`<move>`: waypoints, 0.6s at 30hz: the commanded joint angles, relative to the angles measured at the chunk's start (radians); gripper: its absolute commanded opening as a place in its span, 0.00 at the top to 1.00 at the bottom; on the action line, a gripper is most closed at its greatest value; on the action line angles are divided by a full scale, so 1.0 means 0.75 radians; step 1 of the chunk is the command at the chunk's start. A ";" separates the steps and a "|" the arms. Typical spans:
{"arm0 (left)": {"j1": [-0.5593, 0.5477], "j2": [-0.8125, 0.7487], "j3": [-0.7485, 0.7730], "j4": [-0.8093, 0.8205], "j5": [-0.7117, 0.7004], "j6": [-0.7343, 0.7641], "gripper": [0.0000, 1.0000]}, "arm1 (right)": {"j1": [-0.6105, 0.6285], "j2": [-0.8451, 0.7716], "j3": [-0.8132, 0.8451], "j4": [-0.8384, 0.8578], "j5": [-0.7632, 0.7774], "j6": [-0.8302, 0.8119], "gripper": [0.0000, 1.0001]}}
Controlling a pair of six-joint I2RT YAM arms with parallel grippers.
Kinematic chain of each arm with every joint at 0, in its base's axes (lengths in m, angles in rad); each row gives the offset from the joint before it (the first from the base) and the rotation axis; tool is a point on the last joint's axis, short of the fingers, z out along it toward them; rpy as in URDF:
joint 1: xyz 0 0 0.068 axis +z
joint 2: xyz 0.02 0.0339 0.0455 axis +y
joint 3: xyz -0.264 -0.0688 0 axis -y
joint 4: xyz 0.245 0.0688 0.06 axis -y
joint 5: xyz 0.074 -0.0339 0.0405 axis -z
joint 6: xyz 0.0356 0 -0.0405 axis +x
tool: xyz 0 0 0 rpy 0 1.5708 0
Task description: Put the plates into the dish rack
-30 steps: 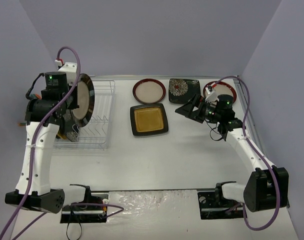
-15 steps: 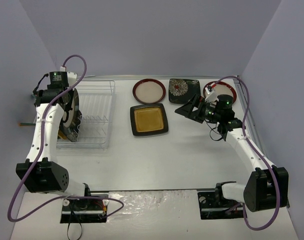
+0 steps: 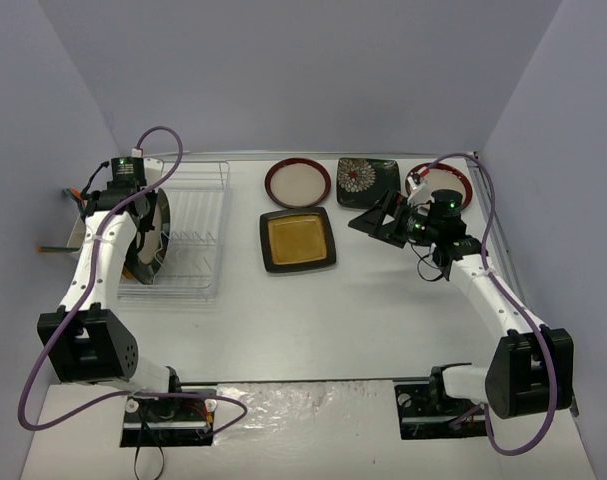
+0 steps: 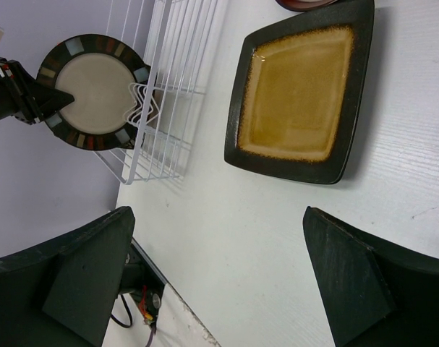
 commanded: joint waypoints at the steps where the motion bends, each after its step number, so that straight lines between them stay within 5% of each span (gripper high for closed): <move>1: 0.030 -0.052 0.014 0.212 -0.057 -0.013 0.97 | 0.010 0.013 0.031 0.065 -0.007 -0.021 0.00; 18: 0.033 -0.101 -0.041 0.214 -0.057 -0.047 0.45 | 0.036 0.063 0.047 0.030 0.085 -0.030 0.01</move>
